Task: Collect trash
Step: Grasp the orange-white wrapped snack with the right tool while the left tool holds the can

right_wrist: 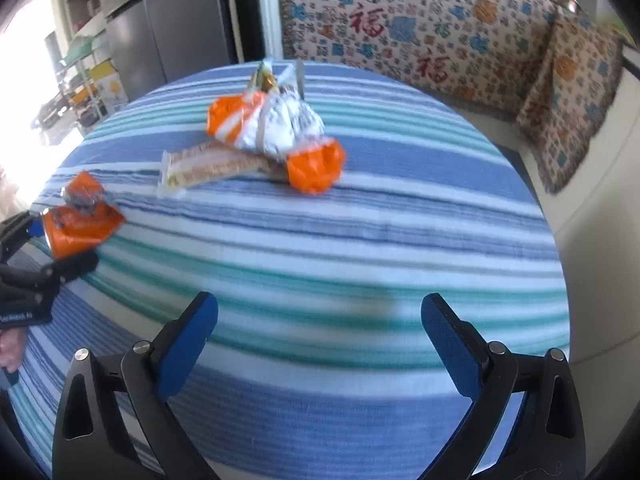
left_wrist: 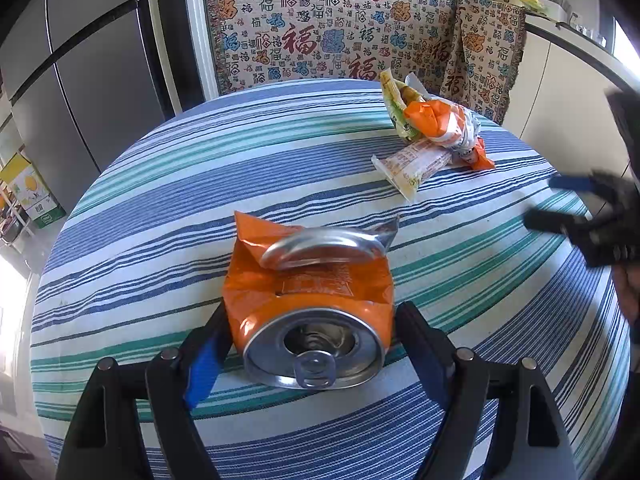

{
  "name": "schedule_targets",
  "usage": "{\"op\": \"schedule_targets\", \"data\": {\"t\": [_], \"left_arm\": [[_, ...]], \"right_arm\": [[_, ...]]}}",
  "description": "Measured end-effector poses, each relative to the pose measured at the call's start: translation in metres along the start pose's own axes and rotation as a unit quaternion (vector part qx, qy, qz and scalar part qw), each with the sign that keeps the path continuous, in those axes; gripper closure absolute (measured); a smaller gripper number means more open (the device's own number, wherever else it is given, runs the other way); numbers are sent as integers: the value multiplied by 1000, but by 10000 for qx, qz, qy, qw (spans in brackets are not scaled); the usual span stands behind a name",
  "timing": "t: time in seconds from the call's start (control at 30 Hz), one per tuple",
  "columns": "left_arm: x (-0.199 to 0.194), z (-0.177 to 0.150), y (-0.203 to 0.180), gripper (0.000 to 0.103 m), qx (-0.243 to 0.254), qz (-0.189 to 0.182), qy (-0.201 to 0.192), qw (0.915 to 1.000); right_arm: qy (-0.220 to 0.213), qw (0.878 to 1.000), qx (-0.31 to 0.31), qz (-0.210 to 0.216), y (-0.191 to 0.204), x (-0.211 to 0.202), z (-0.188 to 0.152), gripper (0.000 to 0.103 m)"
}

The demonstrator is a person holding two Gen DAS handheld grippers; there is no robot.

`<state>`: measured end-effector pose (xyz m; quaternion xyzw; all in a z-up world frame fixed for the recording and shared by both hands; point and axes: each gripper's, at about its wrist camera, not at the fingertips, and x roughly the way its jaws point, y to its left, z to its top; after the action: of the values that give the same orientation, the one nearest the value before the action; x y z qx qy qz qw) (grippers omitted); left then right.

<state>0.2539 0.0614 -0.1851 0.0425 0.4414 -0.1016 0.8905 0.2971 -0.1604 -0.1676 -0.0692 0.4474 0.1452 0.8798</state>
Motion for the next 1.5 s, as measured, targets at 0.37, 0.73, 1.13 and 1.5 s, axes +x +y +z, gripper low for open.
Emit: {"op": "schedule_targets", "data": {"t": [0.37, 0.73, 1.13, 1.5], "left_arm": [[0, 0, 0, 20, -19, -4, 3, 10000], [-1, 0, 1, 20, -37, -3, 3, 10000], [-2, 0, 0, 20, -44, 0, 5, 10000], [-2, -1, 0, 20, -48, 7, 7, 10000]], "right_arm": [[155, 9860, -1662, 7, 32, 47, 77, 4], [220, 9956, -316, 859, 0, 3, 65, 45], [1357, 9668, 2047, 712, -17, -33, -14, 32], [704, 9949, 715, -55, 2, -46, -52, 13]]}}
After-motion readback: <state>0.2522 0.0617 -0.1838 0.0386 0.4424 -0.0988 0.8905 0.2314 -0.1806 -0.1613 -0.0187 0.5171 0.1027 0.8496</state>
